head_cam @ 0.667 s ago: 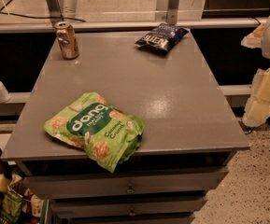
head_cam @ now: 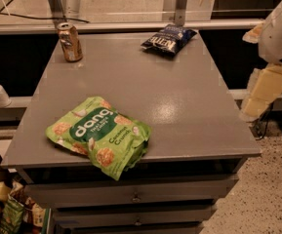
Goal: Move blue chip bag near orange can
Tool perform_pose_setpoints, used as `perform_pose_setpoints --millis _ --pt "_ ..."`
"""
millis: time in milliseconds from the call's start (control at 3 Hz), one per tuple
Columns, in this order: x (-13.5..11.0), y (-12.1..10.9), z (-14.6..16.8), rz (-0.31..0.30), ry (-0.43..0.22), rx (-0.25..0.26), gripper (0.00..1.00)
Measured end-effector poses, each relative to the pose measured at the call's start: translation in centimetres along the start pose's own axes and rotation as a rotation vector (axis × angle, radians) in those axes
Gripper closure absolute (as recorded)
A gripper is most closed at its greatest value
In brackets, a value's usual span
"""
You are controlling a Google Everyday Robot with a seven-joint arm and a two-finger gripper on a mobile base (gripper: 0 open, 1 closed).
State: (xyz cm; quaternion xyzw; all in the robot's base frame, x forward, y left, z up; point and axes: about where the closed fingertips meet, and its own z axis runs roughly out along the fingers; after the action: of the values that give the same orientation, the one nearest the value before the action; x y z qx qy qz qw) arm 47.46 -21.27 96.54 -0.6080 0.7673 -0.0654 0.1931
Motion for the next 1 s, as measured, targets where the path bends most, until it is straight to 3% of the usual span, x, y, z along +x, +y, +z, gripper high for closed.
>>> perform_pose_setpoints --millis 333,667,1000 --pt "-0.3 -4.2 2.6 0.014 -0.05 0.088 0.0" --pt "-0.7 -8.3 4.8 0.047 -0.144 0.138 0.0" --pt "-1.2 -12.5 7.0 0.095 -0.253 0.147 0.0"
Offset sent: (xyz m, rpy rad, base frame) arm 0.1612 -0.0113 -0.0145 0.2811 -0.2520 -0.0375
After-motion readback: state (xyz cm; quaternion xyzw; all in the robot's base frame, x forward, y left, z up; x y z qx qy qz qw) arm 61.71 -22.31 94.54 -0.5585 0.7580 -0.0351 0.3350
